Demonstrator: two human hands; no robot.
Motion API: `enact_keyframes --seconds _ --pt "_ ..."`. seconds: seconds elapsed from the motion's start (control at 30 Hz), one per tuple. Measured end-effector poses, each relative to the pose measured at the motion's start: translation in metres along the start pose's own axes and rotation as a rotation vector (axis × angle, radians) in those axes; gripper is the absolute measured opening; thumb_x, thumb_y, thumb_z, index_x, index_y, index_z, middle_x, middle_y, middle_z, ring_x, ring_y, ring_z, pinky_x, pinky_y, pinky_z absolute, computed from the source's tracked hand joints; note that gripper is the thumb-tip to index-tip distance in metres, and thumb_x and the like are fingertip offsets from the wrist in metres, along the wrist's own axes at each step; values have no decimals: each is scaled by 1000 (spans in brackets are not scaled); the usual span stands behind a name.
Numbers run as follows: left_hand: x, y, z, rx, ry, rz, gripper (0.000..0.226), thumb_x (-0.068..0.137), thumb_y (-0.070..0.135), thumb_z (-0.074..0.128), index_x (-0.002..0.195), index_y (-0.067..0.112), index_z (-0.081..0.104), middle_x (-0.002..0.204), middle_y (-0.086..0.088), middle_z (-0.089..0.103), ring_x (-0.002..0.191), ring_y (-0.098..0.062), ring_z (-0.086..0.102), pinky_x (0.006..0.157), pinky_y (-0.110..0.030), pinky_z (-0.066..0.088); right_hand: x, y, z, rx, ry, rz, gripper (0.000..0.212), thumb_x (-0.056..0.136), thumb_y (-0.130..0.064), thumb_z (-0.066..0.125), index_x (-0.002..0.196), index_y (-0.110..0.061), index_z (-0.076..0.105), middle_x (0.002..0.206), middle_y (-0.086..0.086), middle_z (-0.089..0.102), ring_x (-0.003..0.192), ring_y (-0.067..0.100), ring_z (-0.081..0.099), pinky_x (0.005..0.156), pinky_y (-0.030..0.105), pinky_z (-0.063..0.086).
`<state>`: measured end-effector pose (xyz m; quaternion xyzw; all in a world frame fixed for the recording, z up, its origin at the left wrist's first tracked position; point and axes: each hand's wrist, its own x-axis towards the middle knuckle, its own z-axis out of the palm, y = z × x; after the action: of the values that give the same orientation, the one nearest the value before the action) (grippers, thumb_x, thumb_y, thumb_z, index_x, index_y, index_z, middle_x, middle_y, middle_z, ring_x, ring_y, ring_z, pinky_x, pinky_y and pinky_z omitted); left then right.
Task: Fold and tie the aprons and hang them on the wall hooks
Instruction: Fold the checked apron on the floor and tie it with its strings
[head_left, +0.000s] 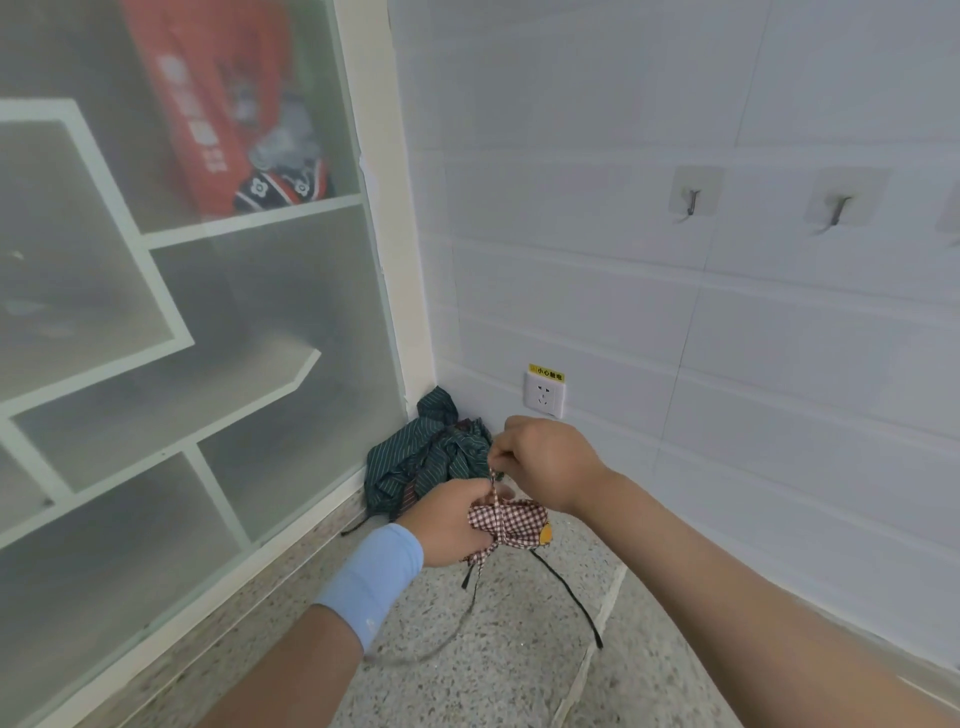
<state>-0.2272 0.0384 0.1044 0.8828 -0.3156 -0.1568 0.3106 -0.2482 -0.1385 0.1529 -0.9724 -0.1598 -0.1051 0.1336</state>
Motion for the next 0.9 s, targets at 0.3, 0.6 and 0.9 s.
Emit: enact_keyframes --seconds 0.3,0.6,0.9 --pt "-4 3 21 -544 189 -194 38 97 38 53 94 4 69 97 -10 73 91 -20 68 91 -42 52 5 2 32 124 116 209 14 87 -28 64 89 -27 78 99 -6 69 98 20 62 81 33 49" --pt "1 1 10 -1023 470 -384 27 100 38 48 103 24 72 107 -2 74 103 -21 68 94 -46 54 -27 -29 72 1466 -99 568 45 89 -22 46 131 -7 52 132 7 60 118 27 53 107 37 39" --pt "-14 -8 -1 -695 332 -241 32 101 37 48 97 18 73 97 0 75 98 -19 69 82 -33 54 -29 15 62 976 -571 423 18 98 -11 55 84 -17 64 53 -10 36 48 10 30 52 25 32"
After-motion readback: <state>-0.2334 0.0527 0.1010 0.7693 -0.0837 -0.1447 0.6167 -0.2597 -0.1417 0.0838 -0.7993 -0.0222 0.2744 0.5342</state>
